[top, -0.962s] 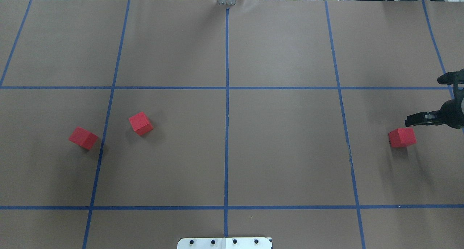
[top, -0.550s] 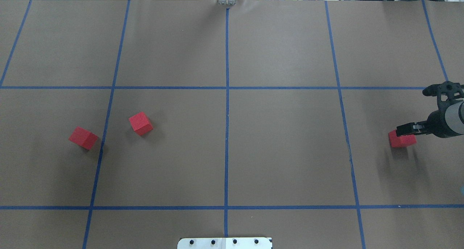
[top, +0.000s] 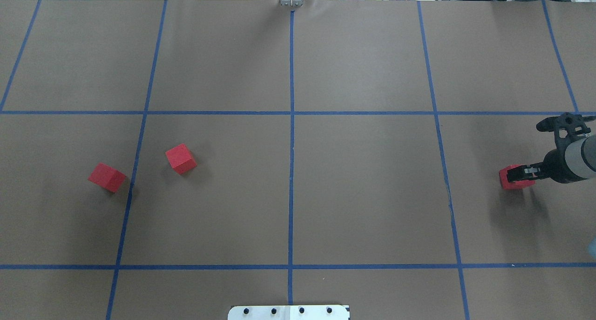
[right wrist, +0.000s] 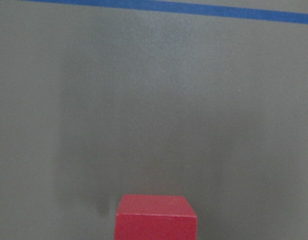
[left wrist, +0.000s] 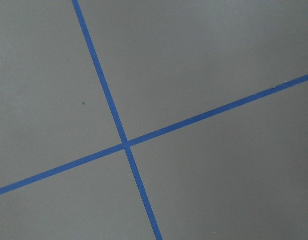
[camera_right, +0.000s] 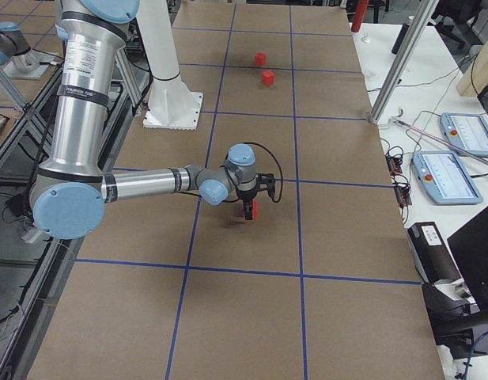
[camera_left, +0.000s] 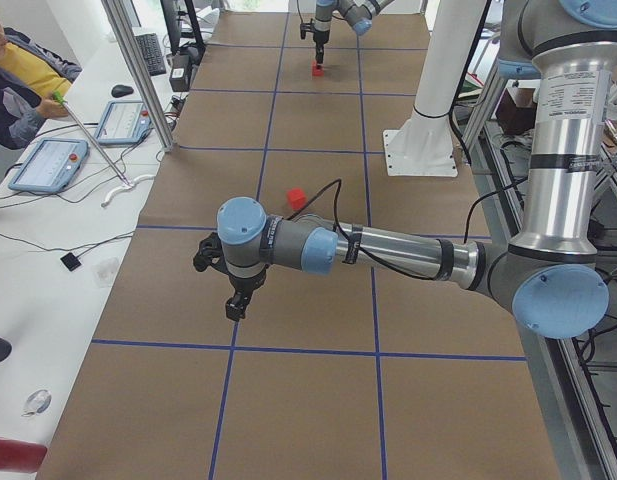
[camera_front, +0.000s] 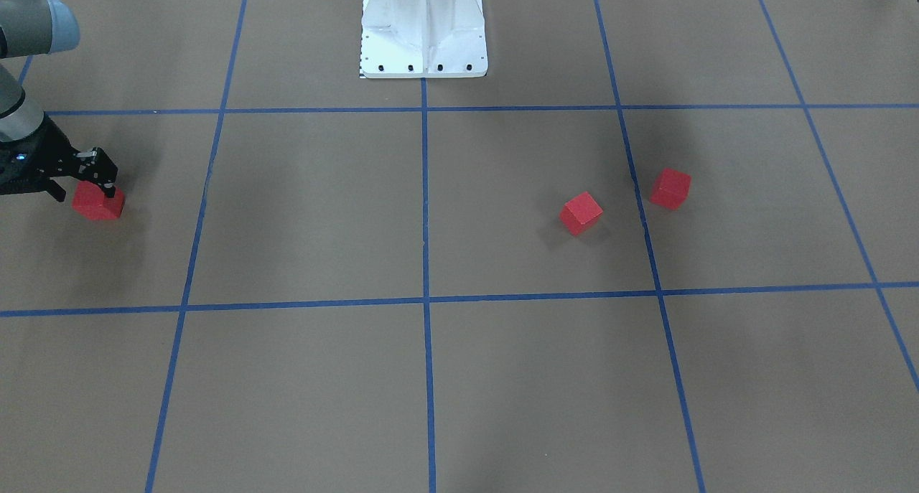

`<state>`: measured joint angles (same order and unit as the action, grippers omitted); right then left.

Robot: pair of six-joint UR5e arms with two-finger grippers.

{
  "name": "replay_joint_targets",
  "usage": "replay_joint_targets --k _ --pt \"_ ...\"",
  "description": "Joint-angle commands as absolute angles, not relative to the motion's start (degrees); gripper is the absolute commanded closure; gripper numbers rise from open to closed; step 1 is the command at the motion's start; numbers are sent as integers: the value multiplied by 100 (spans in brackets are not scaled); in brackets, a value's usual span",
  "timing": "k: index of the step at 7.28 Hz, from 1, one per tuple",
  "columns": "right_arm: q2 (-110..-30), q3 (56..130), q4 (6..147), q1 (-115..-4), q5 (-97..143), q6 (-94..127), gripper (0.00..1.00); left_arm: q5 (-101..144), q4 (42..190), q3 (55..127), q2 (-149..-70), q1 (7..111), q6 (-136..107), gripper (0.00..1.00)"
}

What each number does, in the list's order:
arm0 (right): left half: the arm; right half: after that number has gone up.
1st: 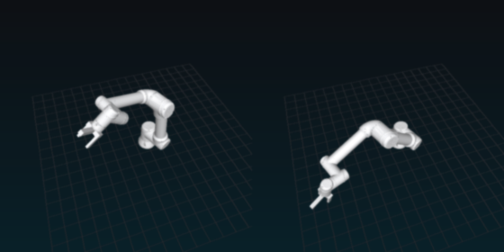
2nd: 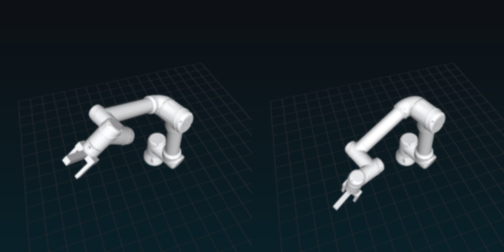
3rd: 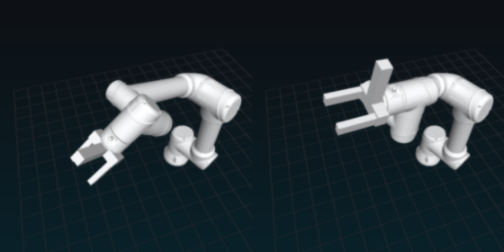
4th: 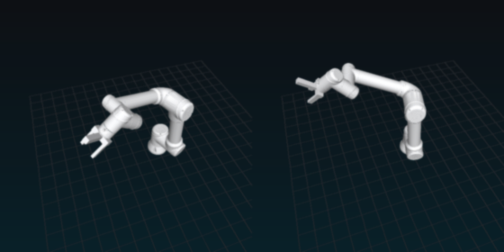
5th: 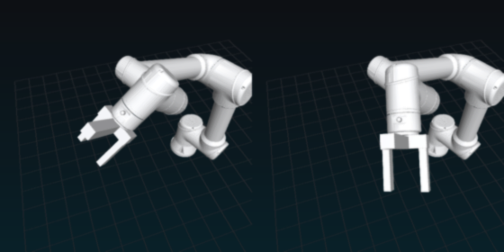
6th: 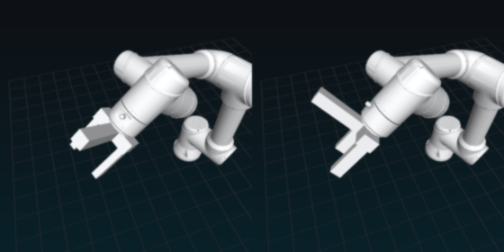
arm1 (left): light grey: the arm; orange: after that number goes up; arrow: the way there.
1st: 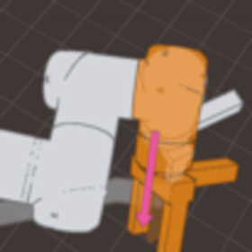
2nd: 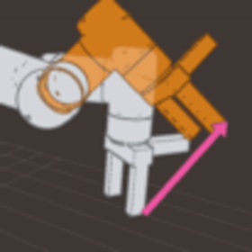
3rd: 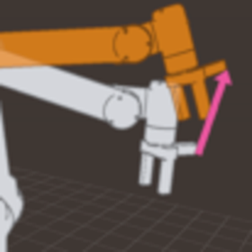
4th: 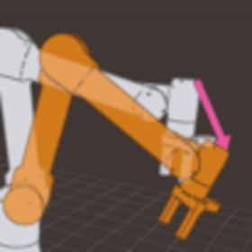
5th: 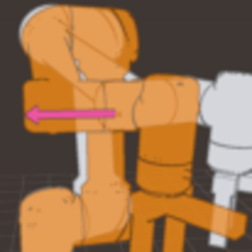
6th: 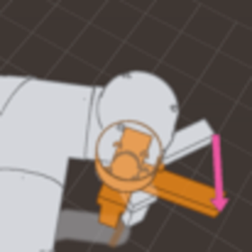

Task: Form red blocks into L shape at center
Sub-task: 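Reach the right gripper to the lone red cube and grasp it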

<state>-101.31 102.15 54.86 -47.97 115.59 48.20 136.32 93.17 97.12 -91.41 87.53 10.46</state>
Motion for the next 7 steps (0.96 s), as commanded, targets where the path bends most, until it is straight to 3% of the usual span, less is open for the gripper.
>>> replay_joint_targets --k 1,3,5,7 --pt "-10081 10213 5458 -4755 11549 4790 100 13632 9316 9703 -9132 8754 1046 0" --pt "-9636 10266 5475 -4772 11549 4781 100 13632 9316 9703 -9132 8754 1046 0" --pt "-8445 10170 5510 -4781 11522 4886 100 13632 9316 9694 -9114 8754 1046 0" --pt "-7737 10204 5937 -4319 11452 5462 100 13632 9316 9668 -9105 8754 1046 0"
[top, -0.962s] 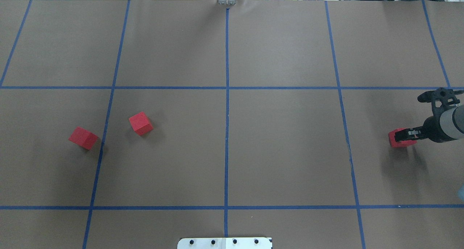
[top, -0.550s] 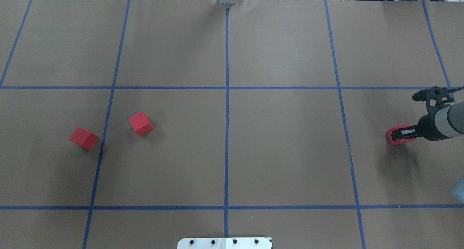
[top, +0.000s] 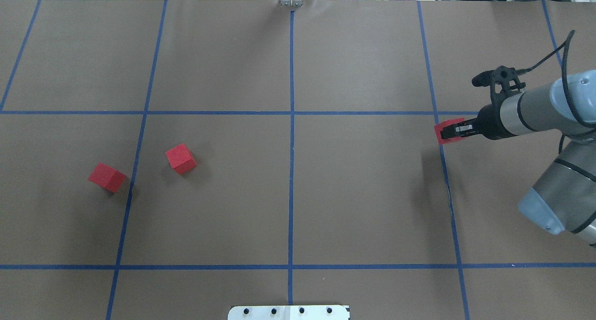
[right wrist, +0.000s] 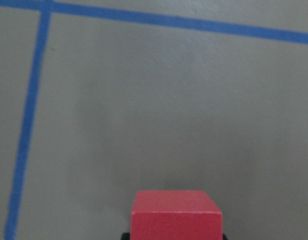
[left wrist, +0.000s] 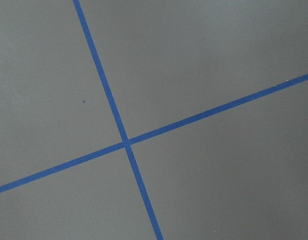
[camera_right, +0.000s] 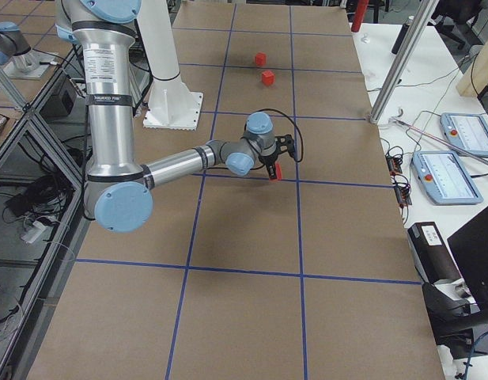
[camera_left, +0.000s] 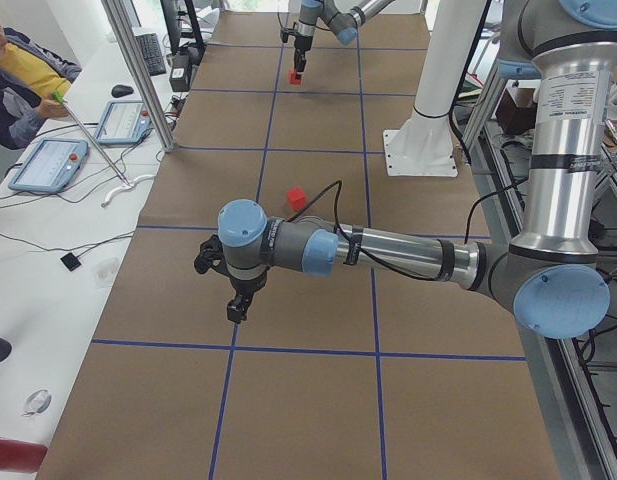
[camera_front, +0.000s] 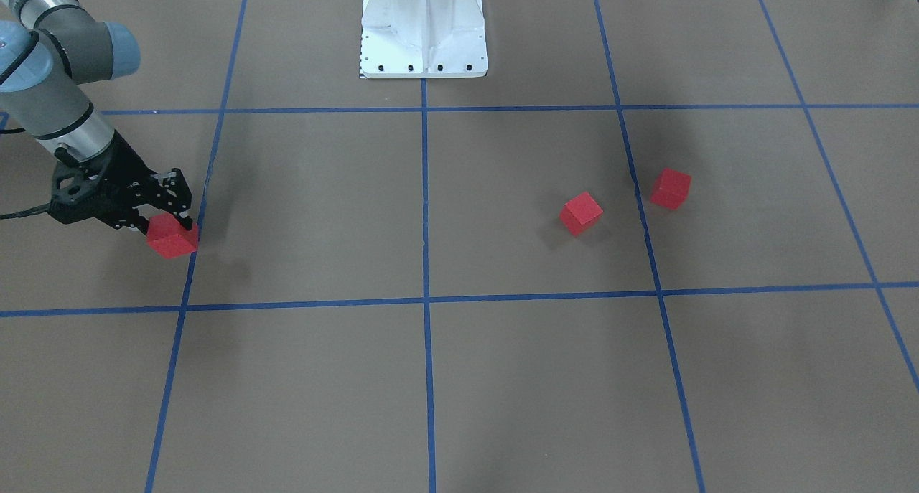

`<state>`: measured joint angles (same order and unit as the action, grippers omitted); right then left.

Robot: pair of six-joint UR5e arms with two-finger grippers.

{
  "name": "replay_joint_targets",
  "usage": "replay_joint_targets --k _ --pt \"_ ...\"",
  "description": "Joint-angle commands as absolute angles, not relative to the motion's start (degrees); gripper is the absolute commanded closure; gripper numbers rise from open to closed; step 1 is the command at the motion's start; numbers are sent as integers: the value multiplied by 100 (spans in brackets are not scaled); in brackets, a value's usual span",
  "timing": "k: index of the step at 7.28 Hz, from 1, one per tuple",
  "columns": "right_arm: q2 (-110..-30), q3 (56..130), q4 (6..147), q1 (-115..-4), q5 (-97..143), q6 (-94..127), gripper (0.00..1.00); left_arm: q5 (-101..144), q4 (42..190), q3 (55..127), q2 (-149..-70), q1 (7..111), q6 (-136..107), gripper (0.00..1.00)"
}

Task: Form red blocks into L shape at center
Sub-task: 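Carry the red cube with the right gripper to the table center and lower it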

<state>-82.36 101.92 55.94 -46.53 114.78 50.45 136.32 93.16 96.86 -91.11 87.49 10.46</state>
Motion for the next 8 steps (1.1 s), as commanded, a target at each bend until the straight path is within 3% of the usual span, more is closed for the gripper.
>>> replay_joint_targets --k 1,3,5,8 --pt "-7221 10213 6698 -4054 11139 5510 100 13623 9308 9642 -9097 8754 1046 0" --pt "-6104 10239 8290 -3343 10356 6112 100 13623 9308 9624 -9097 8754 1046 0" --pt "-5409 9942 8892 -2894 10301 6652 100 13632 9316 9615 -9105 8754 1046 0" --pt "-4380 8705 9000 -2585 10073 7057 100 13623 9316 9615 -9105 8754 1037 0"
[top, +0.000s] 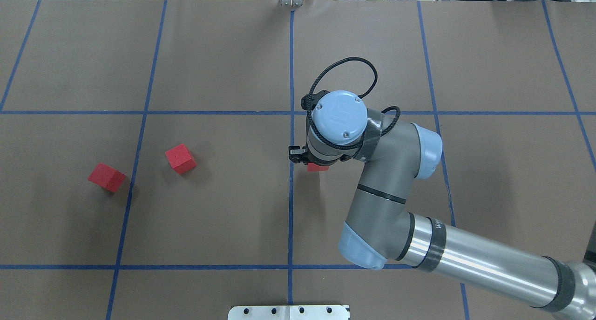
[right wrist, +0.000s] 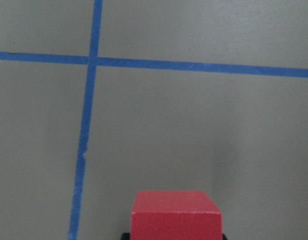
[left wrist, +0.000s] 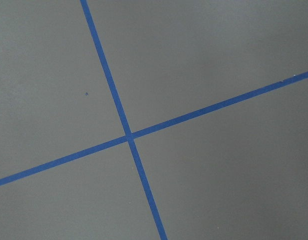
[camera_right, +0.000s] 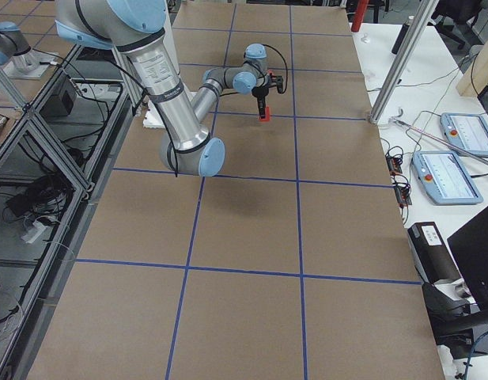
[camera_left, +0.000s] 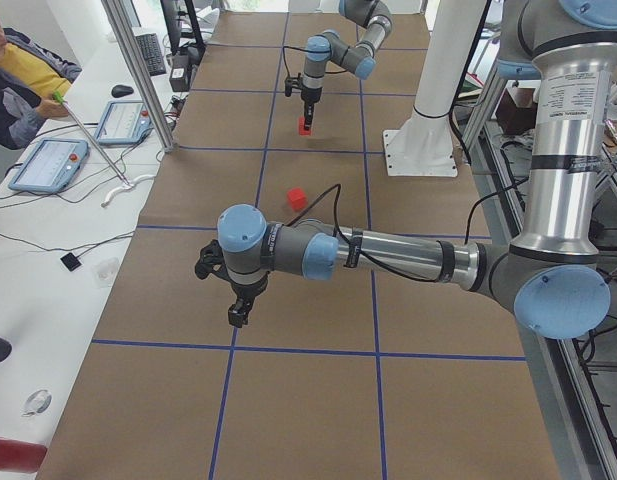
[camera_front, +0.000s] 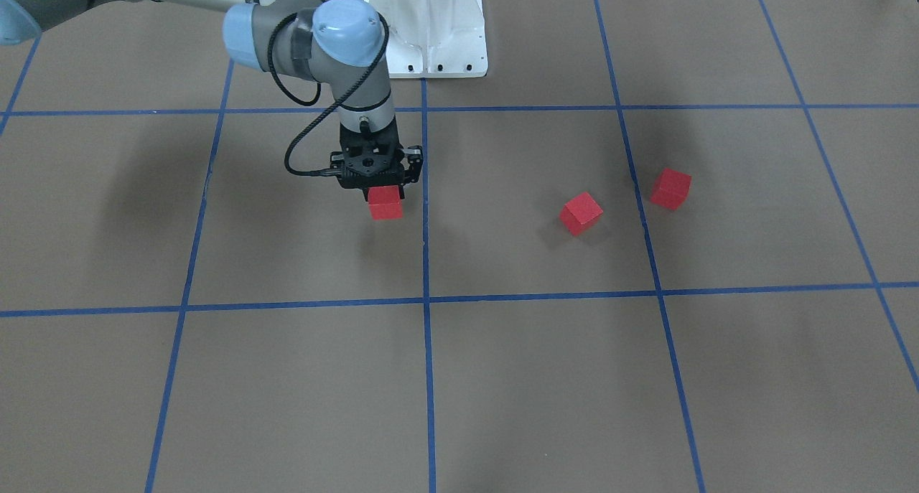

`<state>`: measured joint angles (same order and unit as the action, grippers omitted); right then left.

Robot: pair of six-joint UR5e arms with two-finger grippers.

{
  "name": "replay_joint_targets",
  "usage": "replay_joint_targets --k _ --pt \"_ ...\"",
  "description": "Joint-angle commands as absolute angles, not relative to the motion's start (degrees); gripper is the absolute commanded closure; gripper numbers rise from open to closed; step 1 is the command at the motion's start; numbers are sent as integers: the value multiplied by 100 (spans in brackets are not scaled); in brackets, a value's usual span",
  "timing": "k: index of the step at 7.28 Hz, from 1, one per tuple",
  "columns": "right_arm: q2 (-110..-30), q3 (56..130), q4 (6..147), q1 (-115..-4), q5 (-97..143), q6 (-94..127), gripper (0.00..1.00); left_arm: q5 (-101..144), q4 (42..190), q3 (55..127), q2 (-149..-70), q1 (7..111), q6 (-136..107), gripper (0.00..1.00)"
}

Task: Form red blocks into L shape at center
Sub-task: 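Carry the red cube with the right gripper to the table center and lower it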

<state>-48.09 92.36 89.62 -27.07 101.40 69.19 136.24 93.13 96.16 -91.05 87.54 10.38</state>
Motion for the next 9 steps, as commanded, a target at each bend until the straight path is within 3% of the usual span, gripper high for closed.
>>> replay_joint_targets --k 1,3,5,9 --pt "-4177 8484 9000 -2567 10072 7075 100 13623 9316 9607 -9105 8754 1037 0" --pt "-4096 8350 8991 -2549 10099 7145 96 13623 9316 9606 -9114 8754 1037 0" --pt "-4096 8314 8983 -2531 10116 7146 76 13623 9316 9598 -9105 8754 1037 0" --pt "-4104 8315 8956 -2496 10125 7137 60 13623 9308 9598 -9105 8754 1037 0"
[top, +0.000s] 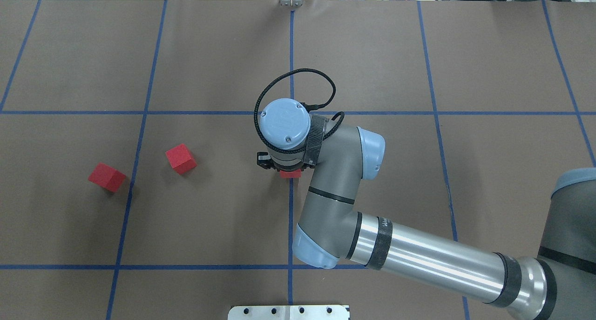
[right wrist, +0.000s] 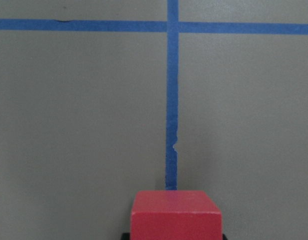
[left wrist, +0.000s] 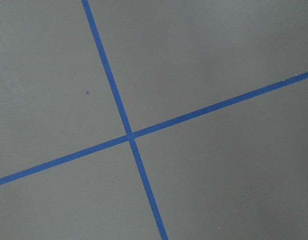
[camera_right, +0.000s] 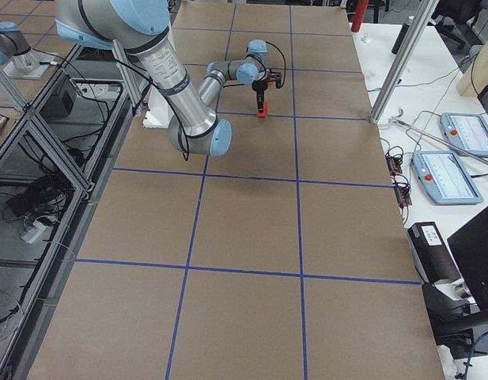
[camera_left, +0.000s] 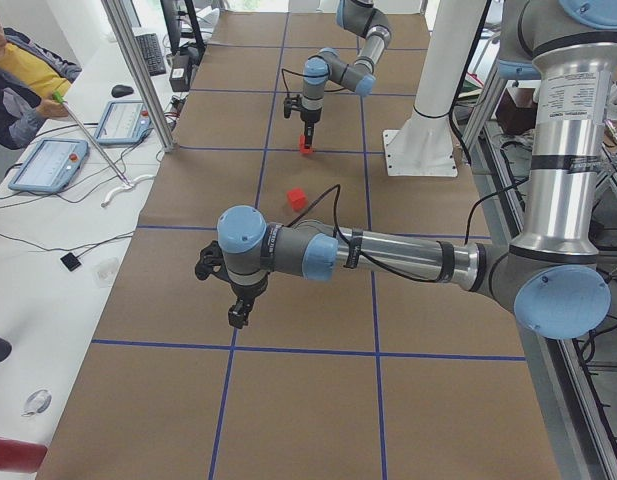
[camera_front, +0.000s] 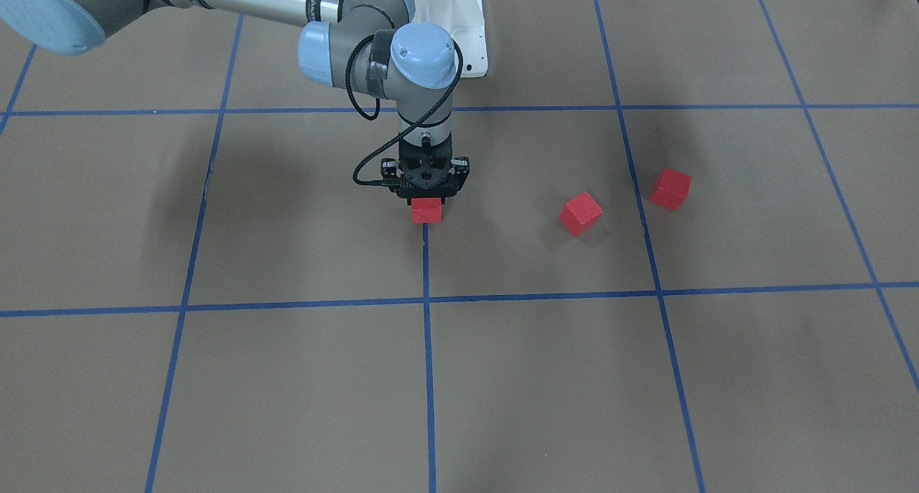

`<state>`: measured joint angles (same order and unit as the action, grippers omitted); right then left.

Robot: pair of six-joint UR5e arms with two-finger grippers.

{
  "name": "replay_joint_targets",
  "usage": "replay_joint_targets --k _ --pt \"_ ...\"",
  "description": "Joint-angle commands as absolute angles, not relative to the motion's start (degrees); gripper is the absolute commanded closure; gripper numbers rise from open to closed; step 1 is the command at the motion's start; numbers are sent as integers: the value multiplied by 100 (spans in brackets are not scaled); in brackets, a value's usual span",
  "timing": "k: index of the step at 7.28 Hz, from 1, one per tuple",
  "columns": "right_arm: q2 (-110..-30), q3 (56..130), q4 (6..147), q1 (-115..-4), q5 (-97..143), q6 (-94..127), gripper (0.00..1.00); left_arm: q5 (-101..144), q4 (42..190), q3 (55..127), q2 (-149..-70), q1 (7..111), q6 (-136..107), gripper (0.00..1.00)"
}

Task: Form red blocks into L shape at center
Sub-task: 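Carry the red cube with the right gripper to the table center and lower it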

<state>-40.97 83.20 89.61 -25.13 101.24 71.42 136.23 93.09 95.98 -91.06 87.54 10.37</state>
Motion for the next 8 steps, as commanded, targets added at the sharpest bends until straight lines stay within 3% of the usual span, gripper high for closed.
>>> replay_joint_targets --k 1,8 --pt "-4104 8314 8956 -2487 10125 7137 59 13623 9316 9598 -9105 8754 1037 0" --pt "-4140 8306 8956 -2443 10134 7137 48 13623 9308 9598 -9105 8754 1037 0"
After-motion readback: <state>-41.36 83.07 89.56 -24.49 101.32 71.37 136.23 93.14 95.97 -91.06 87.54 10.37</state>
